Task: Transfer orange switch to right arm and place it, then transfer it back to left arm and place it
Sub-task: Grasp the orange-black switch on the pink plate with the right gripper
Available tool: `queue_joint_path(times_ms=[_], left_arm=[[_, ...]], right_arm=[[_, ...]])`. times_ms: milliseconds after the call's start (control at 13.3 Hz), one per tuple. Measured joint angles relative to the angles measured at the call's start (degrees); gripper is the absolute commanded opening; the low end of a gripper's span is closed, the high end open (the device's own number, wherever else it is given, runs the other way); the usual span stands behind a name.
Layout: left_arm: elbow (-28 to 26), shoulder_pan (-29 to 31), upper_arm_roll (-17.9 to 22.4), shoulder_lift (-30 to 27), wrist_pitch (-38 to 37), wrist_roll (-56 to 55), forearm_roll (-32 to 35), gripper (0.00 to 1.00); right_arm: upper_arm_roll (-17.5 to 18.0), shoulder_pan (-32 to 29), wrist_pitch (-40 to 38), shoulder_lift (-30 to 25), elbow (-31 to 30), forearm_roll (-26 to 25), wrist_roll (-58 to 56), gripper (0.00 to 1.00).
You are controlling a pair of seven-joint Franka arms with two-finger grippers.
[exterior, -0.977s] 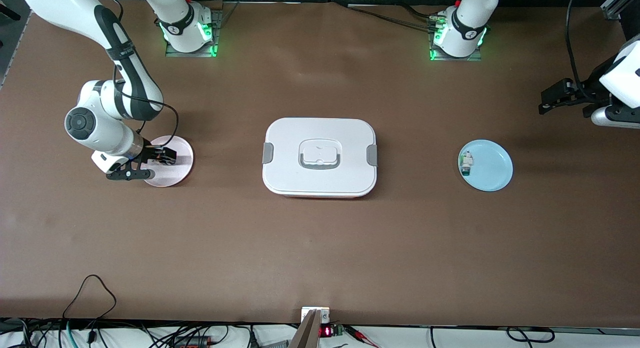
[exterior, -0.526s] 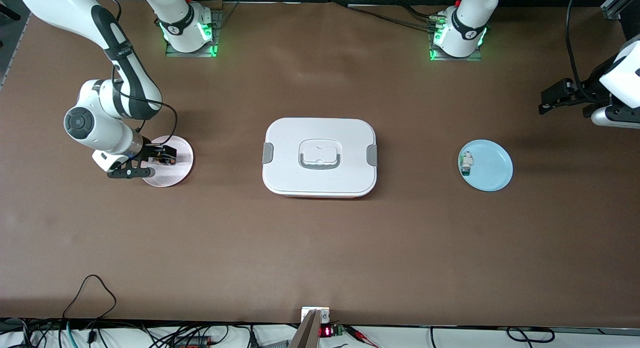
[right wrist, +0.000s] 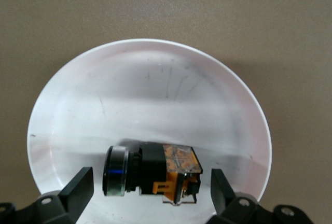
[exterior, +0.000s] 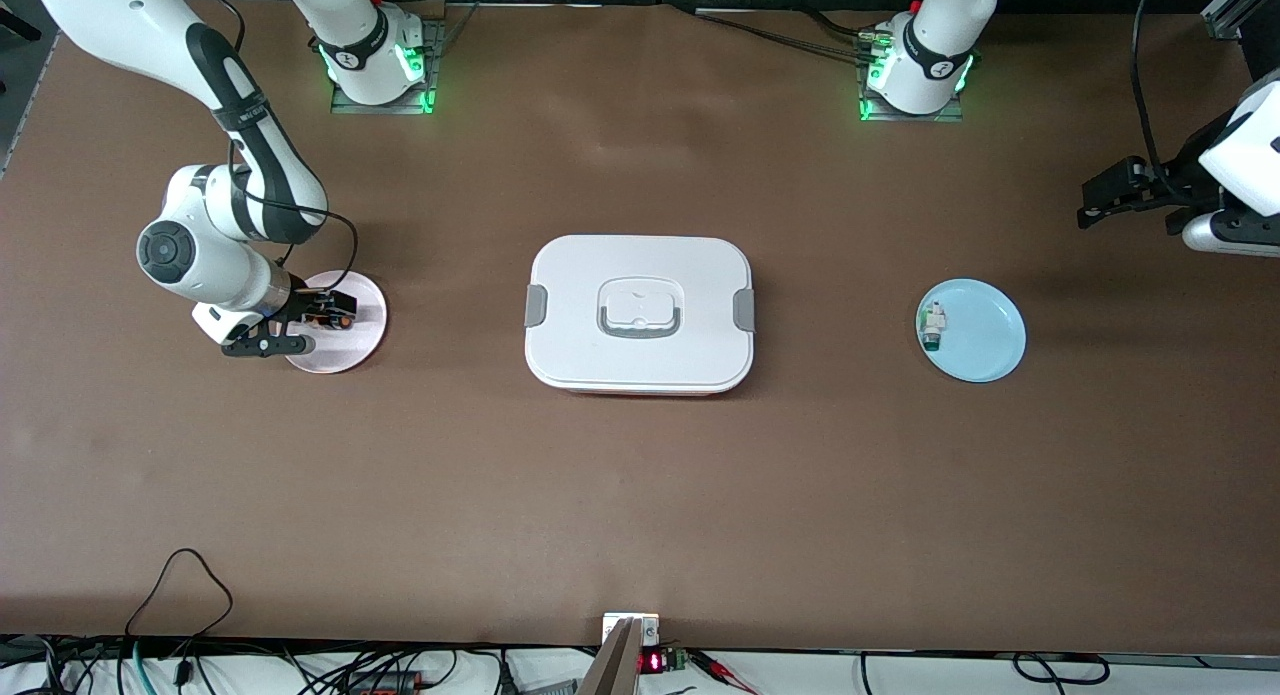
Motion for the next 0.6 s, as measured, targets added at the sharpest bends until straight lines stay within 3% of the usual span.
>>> queue_joint_path(times_ms=[226, 602], left_arm=[[0.0, 0.0, 0.0, 0.0, 0.0, 0.1, 0.0, 1.00], [0.0, 0.0, 0.1, 0.0, 0.0, 0.6, 0.0, 1.00]], right_arm=[[2.4, -2.4, 0.7, 1.0, 0.0, 0.0, 0.0, 1.00], [3.0, -2.8, 1.1, 1.4, 0.0, 0.3, -0.1, 0.99]])
